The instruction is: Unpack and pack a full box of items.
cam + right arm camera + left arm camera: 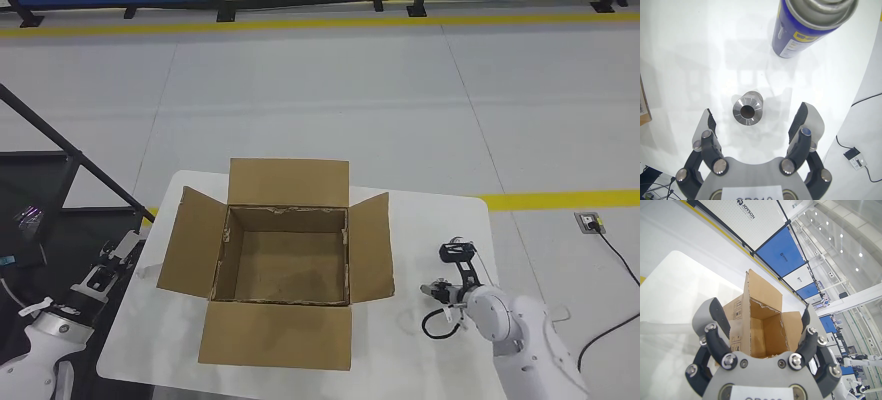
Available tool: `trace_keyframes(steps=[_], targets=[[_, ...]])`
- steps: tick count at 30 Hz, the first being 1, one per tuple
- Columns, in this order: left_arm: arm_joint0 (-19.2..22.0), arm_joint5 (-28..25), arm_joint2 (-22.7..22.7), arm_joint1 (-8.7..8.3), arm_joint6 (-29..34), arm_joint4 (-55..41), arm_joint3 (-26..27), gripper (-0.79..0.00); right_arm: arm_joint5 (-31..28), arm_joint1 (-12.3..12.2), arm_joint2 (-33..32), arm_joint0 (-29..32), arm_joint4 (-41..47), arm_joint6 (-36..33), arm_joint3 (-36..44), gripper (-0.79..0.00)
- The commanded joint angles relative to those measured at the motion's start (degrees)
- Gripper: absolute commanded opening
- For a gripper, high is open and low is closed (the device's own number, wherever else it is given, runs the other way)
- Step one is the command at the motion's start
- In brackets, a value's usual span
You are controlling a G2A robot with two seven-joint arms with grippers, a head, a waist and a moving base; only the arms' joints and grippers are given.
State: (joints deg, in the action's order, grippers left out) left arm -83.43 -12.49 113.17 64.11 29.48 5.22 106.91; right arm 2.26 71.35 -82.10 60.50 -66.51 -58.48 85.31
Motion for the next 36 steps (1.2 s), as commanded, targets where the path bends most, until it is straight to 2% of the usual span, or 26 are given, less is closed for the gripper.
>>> trace_keyframes(steps=[1,2,8,11,13,18,23,27,31,36], targets=[[0.0,0.0,0.0,0.0,0.0,0.0,0.0,0.0,0.04,0.04,0.45,-0.39,0.13,0.11,-0.62,-0.369],[0.0,0.0,0.0,0.0,0.0,0.0,0.0,0.0,0.04,0.04,0.57,-0.57,0.15,0.19,-0.88,-0.422],[0.0,0.0,0.0,0.0,0.0,0.0,0.0,0.0,0.3,0.03,1.12,-1.06,0.09,0.92,-1.32,-0.533],[0.0,0.0,0.0,0.0,0.0,0.0,0.0,0.0,0.44,-0.04,1.07,-1.09,0.0,0.87,-0.82,-0.723],[0.0,0.0,0.0,0.0,0.0,0.0,0.0,0.0,0.32,-0.14,0.79,-0.87,-0.04,0.91,0.16,-0.785],[0.0,0.0,0.0,0.0,0.0,0.0,0.0,0.0,-0.33,-0.6,-1.28,1.6,0.41,0.58,8.21,-0.785],[0.0,0.0,0.0,0.0,0.0,0.0,0.0,0.0,1.6,-1.02,-3.72,5.4,-0.86,-0.45,23.79,-0.785],[-0.69,-0.46,-0.43,0.02,-0.75,0.44,0.31,0.0,4.22,-0.99,-2.85,6.12,-3.29,-0.72,34.55,-0.785],[-1.31,-1.31,-0.67,-0.04,-1.11,0.73,-0.03,0.0,4.44,-0.76,0.92,4.05,-5.07,-0.92,40.39,-0.785],[-1.72,-1.37,-0.51,-0.1,-1.63,1.68,0.07,0.0,3.02,0.04,8.89,-4.51,-4.24,-3.73,38.26,-0.785]])
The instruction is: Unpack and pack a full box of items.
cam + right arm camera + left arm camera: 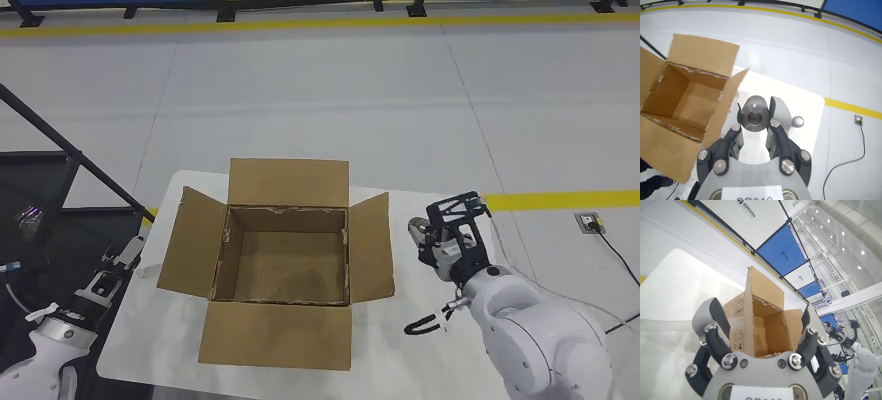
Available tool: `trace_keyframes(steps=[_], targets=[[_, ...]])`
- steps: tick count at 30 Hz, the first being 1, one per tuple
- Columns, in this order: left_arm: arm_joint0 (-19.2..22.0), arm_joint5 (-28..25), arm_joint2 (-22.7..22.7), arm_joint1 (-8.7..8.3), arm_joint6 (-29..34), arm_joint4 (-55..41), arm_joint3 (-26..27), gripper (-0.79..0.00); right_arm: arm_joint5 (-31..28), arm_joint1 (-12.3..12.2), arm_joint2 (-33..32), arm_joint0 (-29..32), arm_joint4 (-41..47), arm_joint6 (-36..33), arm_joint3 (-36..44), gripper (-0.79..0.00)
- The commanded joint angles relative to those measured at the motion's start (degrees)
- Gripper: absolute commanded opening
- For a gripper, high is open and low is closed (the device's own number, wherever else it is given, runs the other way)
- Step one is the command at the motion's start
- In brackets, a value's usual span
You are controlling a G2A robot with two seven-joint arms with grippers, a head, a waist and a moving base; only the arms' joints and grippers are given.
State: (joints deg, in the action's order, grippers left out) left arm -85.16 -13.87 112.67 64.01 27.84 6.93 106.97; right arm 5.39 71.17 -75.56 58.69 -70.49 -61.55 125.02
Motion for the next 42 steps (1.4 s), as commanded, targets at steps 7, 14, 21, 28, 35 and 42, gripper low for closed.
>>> trace_keyframes(steps=[7,14,21,28,35,42], targets=[[0.01,0.01,0.0,0.0,0.01,-0.03,0.01,0.0,2.23,3.45,19.64,-19.25,-1.09,-3.62,-16.33,-0.785],[0.01,0.01,0.0,0.0,0.01,-0.03,0.01,0.0,5.64,8.87,34.29,-31.93,2.01,-1.76,-32.9,-0.785],[0.01,0.01,0.0,0.0,0.01,-0.03,0.01,0.0,7.78,14.94,44.24,-38.67,5.5,0.77,-48.8,-0.785],[0.01,0.01,0.0,0.0,0.01,-0.03,0.01,0.0,6.83,21.66,50.51,-41.78,11.14,4.97,-65.53,-0.785],[0.01,0.01,0.0,0.0,0.01,-0.03,0.01,0.0,4.72,28.11,53.27,-42.9,16.85,10.24,-79.9,-0.785],[0.01,0.01,0.0,0.0,0.01,-0.03,0.01,0.0,4.71,33.07,54.91,-43.21,17.41,14.53,-89.93,-0.785]])
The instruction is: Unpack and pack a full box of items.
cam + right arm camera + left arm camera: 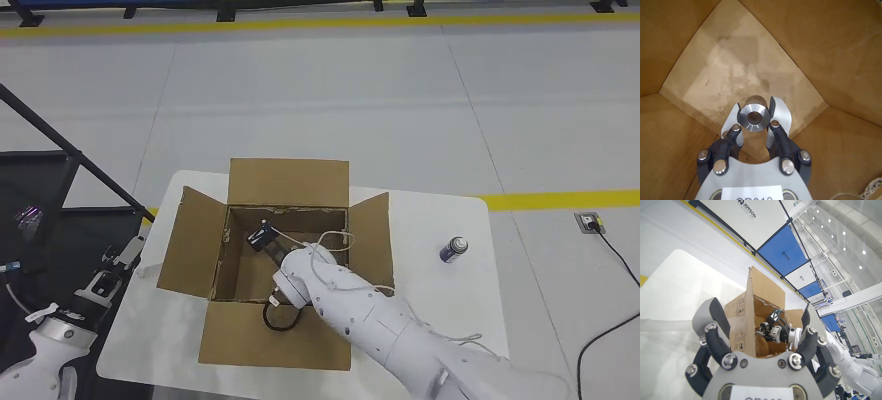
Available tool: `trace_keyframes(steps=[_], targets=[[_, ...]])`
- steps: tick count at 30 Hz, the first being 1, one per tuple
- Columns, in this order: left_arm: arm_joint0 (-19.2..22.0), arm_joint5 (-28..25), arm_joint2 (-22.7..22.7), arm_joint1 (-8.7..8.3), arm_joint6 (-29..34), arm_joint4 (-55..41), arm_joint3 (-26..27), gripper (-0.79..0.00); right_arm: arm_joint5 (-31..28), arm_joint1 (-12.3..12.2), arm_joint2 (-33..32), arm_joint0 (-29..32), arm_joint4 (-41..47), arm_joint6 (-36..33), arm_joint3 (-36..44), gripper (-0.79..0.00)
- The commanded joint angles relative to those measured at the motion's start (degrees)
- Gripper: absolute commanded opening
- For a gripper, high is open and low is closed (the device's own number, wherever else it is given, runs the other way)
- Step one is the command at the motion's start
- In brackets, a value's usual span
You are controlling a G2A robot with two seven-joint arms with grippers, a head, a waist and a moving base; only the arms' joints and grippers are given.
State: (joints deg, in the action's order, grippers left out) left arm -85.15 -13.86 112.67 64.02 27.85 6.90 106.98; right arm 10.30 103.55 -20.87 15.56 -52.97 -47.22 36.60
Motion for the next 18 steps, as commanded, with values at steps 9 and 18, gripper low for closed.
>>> trace_keyframes(steps=[9,18], targets=[[0.0,0.0,0.0,0.0,0.0,0.0,0.0,0.0,-1.71,4.96,0.23,-0.87,0.32,1.92,-9.57,-0.511],[0.0,0.0,0.0,0.0,0.0,0.0,0.0,0.0,-2.81,7.18,-1.16,-2.12,0.73,3.16,-13.69,-0.431]])
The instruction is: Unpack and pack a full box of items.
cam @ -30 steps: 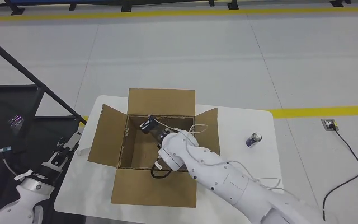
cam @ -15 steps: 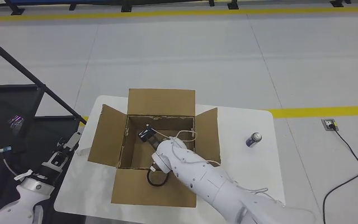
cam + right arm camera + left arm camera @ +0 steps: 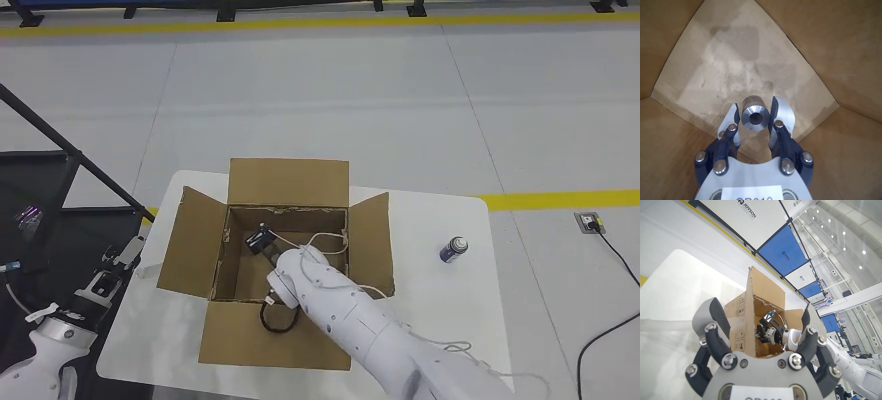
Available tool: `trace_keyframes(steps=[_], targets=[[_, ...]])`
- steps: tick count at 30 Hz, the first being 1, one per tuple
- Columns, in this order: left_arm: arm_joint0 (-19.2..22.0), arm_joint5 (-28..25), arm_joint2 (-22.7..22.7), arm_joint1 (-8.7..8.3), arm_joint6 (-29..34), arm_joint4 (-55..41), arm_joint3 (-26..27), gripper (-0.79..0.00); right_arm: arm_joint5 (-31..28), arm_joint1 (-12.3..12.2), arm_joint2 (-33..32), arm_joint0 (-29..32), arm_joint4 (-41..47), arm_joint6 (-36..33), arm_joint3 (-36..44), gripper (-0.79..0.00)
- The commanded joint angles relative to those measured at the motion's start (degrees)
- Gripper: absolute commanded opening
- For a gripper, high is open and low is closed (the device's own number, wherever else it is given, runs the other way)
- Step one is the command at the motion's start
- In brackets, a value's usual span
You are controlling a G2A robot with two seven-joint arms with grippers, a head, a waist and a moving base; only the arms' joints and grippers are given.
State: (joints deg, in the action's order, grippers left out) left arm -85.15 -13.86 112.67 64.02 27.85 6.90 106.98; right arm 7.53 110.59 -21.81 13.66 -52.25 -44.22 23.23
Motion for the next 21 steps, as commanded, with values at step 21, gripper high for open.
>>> trace_keyframes(steps=[21], targets=[[0.0,0.0,0.0,0.0,0.0,0.0,0.0,0.0,-3.82,-12.99,-17.94,8.93,-10.54,-11.32,41.9,-0.139]])
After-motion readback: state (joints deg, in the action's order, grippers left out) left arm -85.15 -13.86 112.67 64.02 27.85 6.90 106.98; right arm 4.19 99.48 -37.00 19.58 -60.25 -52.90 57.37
